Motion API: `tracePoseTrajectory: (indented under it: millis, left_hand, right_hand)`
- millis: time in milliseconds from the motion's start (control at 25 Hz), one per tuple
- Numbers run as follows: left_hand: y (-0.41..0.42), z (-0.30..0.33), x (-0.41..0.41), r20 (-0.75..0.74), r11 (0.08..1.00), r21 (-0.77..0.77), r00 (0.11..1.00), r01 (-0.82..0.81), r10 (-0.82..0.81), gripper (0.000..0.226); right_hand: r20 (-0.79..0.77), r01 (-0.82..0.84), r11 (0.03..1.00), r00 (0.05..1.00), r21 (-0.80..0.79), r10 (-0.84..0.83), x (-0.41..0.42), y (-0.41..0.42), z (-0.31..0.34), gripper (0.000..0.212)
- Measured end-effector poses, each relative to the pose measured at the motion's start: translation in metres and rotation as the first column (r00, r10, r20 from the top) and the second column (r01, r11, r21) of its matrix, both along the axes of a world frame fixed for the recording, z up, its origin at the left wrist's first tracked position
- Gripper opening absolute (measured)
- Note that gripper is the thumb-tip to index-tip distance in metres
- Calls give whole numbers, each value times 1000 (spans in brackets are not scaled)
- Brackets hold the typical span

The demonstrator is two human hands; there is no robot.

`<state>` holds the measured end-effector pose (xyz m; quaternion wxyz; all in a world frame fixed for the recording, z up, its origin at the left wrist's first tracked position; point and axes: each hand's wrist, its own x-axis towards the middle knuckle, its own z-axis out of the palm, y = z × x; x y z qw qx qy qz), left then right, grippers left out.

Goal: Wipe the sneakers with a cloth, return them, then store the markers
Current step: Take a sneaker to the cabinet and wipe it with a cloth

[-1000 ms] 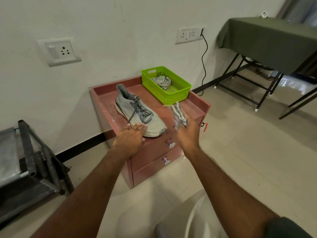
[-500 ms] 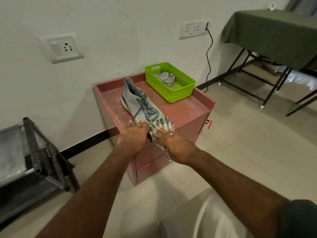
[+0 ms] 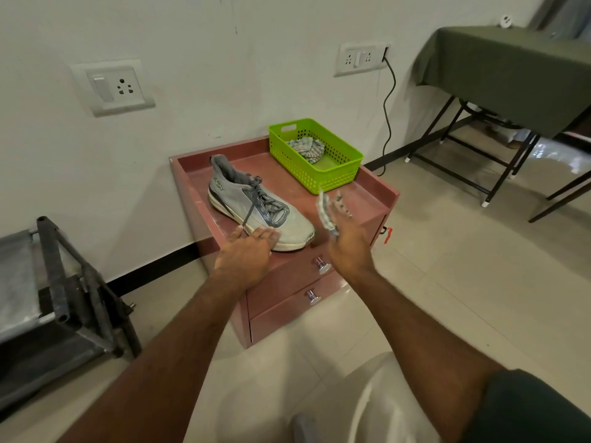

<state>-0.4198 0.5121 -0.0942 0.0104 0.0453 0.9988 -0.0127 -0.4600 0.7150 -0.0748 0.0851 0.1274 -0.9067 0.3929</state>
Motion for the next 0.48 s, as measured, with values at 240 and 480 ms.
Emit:
tracePoseTrajectory:
  millis: [240,480]
  left_hand:
    - [2,5,1,-17,999,26,1000,20,-19,58]
    - [-3,11,-2,-75,967,254,997,22,-4,55]
  right_hand:
    - [33,-299,914,953,274,302,-6,-30,-21,71]
    - [25,-185,889,981,420,192,-26,-38,-21,87]
